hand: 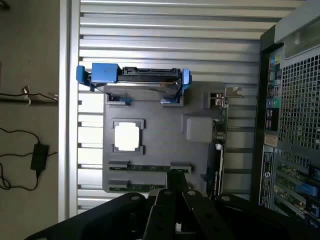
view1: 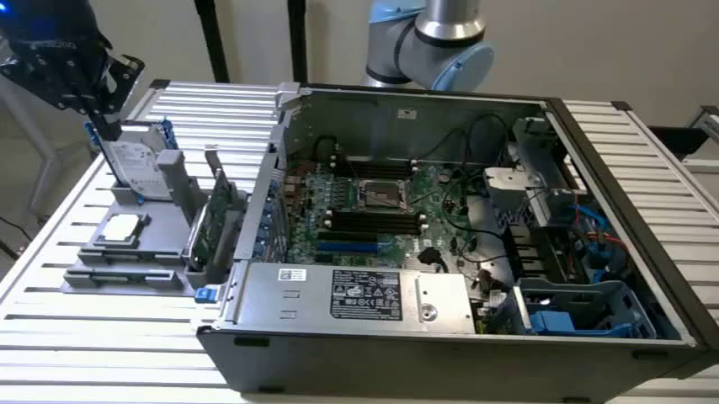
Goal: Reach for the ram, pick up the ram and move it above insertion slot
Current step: 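Reach for the ram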
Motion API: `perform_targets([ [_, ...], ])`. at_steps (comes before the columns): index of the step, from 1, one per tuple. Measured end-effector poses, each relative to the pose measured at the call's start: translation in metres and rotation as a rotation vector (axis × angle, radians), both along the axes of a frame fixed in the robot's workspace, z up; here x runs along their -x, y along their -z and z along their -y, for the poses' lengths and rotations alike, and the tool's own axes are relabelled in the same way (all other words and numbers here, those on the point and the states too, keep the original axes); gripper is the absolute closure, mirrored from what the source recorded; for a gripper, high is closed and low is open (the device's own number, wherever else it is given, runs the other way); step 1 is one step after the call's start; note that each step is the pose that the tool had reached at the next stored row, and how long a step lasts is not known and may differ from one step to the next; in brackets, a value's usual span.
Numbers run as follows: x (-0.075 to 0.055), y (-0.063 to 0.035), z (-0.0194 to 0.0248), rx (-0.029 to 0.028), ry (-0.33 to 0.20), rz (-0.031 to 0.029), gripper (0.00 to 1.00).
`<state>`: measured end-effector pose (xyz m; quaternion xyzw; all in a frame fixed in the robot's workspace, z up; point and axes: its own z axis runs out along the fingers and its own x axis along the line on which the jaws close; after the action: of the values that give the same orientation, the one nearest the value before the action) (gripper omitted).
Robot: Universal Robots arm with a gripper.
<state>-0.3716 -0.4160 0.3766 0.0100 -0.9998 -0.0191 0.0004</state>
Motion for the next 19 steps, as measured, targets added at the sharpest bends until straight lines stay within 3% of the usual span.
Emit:
perform_targets([
  [14, 0.000, -0.0001, 0.0007, 0.0002, 0.001, -0.0004, 0.89],
  [19, 0.012, 0.0011, 0.0136, 0.0000, 0.001, 0.0000, 0.89],
])
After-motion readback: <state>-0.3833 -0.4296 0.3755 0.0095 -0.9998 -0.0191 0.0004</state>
